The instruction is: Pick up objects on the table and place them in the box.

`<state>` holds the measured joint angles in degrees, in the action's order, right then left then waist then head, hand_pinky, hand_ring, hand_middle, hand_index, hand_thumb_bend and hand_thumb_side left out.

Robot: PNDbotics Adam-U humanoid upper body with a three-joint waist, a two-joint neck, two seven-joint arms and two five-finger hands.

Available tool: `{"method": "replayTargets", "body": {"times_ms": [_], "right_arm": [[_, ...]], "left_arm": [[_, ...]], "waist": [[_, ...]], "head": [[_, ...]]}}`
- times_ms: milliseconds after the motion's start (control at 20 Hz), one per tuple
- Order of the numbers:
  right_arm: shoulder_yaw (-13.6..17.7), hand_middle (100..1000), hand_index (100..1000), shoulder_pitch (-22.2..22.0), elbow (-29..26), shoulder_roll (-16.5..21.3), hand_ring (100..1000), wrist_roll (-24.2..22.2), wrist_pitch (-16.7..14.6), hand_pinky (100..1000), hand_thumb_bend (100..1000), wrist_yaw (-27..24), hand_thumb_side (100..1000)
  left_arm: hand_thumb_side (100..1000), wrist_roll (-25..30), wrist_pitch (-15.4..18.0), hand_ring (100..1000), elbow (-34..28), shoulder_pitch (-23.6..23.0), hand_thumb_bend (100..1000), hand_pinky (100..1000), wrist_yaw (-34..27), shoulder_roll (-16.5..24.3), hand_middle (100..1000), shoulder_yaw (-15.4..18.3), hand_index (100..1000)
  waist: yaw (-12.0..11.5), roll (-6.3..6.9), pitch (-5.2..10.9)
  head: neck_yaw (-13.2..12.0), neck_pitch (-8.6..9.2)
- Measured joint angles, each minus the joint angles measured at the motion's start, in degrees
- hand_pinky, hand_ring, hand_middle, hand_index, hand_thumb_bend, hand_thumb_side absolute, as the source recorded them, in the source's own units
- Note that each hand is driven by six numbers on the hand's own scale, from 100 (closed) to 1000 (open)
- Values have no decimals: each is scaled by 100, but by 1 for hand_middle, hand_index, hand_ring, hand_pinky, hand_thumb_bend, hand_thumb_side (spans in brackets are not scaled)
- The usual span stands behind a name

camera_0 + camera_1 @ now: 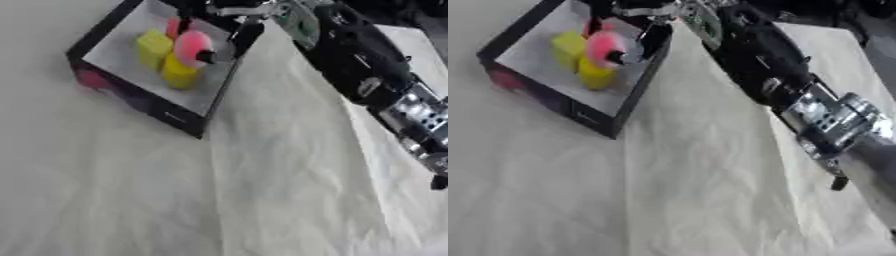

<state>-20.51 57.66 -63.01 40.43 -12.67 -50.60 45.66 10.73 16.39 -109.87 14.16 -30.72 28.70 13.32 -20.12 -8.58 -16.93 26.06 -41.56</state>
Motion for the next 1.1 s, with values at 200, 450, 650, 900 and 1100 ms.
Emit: {"method": "replayTargets", "body": {"times_ms": [200, 450, 650, 900, 1100], "right_arm": [[10, 744, 861, -22, 50, -28, 854, 246, -19, 843, 243, 380, 665], [203, 726, 865, -22, 72, -32, 832, 687, -59, 879, 100, 584, 435], [539, 683, 860, -43, -25, 30, 796, 1086, -50, 920, 100, 316, 184], [945, 634, 866, -342, -303, 102, 757, 1580, 56, 960, 100, -157, 122], [1170, 651, 857, -830, -709, 255, 767, 1945, 272, 989, 100, -520, 415]], "left_arm": [[571, 2, -2, 661, 0, -6, 100, 753, 0, 0, 632, 0, 735], [571, -3, 0, 661, 1, -79, 100, 753, 1, 0, 632, 2, 735], [571, -40, 11, 661, 4, -167, 100, 752, 1, 0, 631, 5, 736], [570, -69, 29, 661, 33, -280, 100, 752, 1, 2, 631, 7, 736], [570, -85, 43, 662, 49, -348, 100, 751, 1, 3, 631, 22, 735]], "waist": [[10, 0, 0], [95, 0, 0], [203, 3, 8], [360, 90, 151], [518, 167, 194]], "head": [[-8, 0], [-62, -6], [-148, -17], [-295, -116], [-461, -186]]}}
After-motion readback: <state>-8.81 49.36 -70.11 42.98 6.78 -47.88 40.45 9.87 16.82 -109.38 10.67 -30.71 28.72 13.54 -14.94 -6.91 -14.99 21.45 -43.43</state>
